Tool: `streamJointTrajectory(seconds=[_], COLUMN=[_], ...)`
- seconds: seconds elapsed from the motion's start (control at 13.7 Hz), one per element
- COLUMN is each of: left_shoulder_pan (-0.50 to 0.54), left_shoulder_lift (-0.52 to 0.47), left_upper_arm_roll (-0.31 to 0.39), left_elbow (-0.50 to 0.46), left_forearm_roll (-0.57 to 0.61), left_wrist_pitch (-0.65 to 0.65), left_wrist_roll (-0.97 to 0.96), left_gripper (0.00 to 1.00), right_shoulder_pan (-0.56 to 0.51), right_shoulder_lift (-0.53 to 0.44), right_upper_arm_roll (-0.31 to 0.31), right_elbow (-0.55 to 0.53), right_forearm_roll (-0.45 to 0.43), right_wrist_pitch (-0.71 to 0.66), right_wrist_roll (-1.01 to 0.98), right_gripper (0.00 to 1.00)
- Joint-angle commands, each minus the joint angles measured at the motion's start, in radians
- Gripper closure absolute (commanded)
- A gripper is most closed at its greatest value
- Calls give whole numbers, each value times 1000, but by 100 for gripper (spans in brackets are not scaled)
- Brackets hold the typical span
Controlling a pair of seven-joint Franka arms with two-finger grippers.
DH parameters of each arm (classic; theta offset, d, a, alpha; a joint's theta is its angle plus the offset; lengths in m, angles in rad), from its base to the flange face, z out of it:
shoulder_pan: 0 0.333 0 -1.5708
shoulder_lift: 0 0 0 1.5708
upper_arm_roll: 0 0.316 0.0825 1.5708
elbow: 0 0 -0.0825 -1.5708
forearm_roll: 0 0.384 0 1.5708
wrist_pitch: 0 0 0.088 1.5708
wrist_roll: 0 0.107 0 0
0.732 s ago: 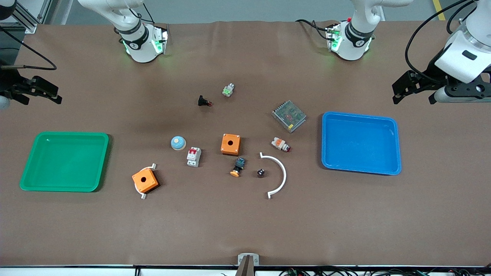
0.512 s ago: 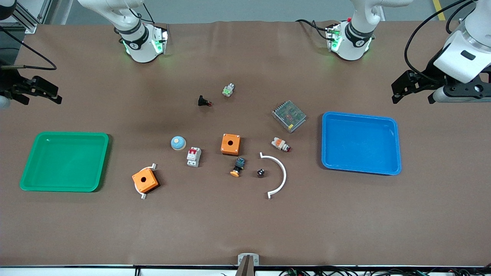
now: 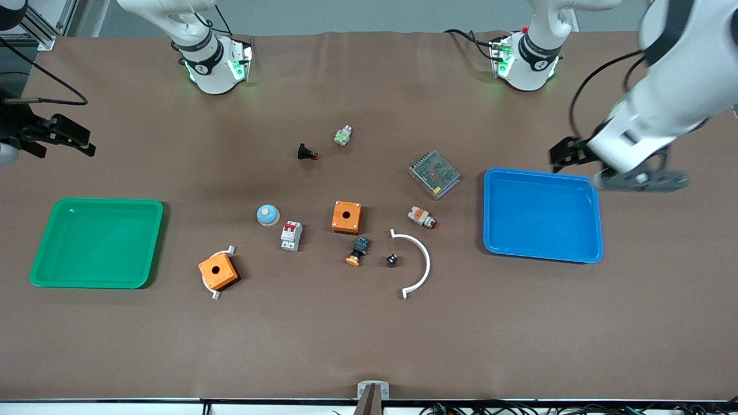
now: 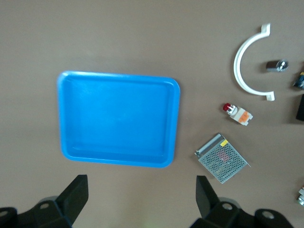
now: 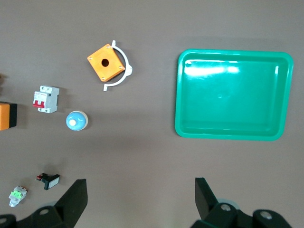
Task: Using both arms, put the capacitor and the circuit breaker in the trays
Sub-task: 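Reach the right gripper to the breaker while the left gripper reaches the capacitor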
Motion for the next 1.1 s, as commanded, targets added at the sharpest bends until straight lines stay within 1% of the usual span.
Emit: streamJointTrajectory(seconds=[0.0, 0.15, 0.29, 0.44, 0.66, 0.8, 0.95, 1.02], left_shoulder_pan=[-90, -182, -224, -271, -315, -347, -380, -394], left_shoulder_lift=[178, 292, 386, 494, 598, 665, 743, 762], left_upper_arm_roll=[-9, -6, -7, -7, -6, 3, 28, 49], left_elbow=[84, 117, 134, 143, 148, 175, 241, 252], left_forearm_roll=[-9, -6, -11, -11, -8, -3, -2, -3], left_wrist_pitch=[100, 218, 373, 558, 767, 832, 878, 892], left_wrist_roll=[-82, -165, -206, -242, -285, -308, -346, -358], left_gripper=[0, 0, 0, 0, 0, 0, 0, 0], right_shoulder_pan=[56, 81, 139, 205, 309, 361, 415, 434], right_shoulder_lift=[31, 84, 145, 211, 318, 393, 464, 501], right_upper_arm_roll=[2, 2, 2, 2, 2, 2, 2, 4], right_elbow=[-6, -15, -15, -15, -16, -16, -18, -18], right_forearm_roll=[4, 43, 53, 53, 53, 53, 53, 53], right_wrist_pitch=[38, 98, 150, 197, 292, 364, 426, 461], right_wrist_roll=[20, 63, 151, 240, 375, 467, 561, 593], right_gripper=[0, 0, 0, 1, 3, 5, 8, 8])
